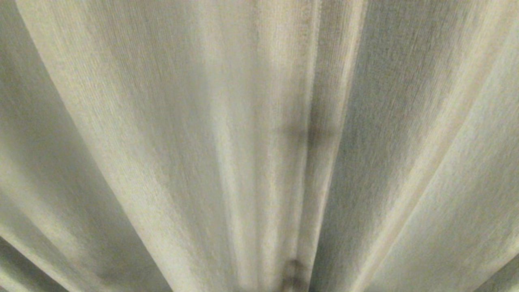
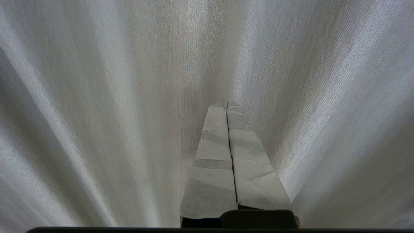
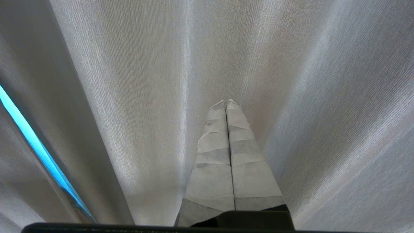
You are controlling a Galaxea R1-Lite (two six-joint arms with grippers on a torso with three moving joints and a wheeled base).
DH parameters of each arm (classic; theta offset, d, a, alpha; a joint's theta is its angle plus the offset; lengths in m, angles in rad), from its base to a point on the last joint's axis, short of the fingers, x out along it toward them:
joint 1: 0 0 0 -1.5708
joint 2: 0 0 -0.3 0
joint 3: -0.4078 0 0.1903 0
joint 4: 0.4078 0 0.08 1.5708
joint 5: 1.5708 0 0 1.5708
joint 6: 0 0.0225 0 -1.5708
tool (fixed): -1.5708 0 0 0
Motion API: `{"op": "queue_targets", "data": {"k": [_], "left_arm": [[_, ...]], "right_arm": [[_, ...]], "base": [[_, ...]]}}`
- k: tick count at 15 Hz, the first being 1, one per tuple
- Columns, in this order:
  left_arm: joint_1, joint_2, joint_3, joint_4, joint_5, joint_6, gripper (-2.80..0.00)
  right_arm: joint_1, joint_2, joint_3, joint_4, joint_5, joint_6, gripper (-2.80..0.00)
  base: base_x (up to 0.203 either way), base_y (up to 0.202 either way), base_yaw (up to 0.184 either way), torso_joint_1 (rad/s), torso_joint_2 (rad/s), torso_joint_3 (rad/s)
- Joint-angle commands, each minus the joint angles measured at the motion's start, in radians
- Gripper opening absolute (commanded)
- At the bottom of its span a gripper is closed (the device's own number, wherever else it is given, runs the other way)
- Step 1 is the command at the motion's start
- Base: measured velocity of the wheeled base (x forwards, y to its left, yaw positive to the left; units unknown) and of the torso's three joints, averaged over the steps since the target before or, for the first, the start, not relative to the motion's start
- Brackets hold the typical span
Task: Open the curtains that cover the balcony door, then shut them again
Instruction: Pull the outer curtains open on both sides
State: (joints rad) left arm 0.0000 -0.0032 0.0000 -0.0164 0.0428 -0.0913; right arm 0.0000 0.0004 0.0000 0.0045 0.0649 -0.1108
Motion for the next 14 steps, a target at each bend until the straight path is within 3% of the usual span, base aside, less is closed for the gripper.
{"op": "queue_targets", "data": {"k": [1, 14], "left_arm": [[0.0, 0.003, 0.0, 0.0, 0.0, -0.001, -2.8], [0.0, 0.005, 0.0, 0.0, 0.0, -0.001, -2.8]], "right_arm": [[0.0, 0.0, 0.0, 0.0, 0.001, -0.001, -2.8], [0.0, 0.0, 0.0, 0.0, 0.001, -0.001, -2.8]], "base": [[0.0, 0.0, 0.0, 0.0, 0.0, 0.0], [0.0, 0.0, 0.0, 0.0, 0.0, 0.0]]}}
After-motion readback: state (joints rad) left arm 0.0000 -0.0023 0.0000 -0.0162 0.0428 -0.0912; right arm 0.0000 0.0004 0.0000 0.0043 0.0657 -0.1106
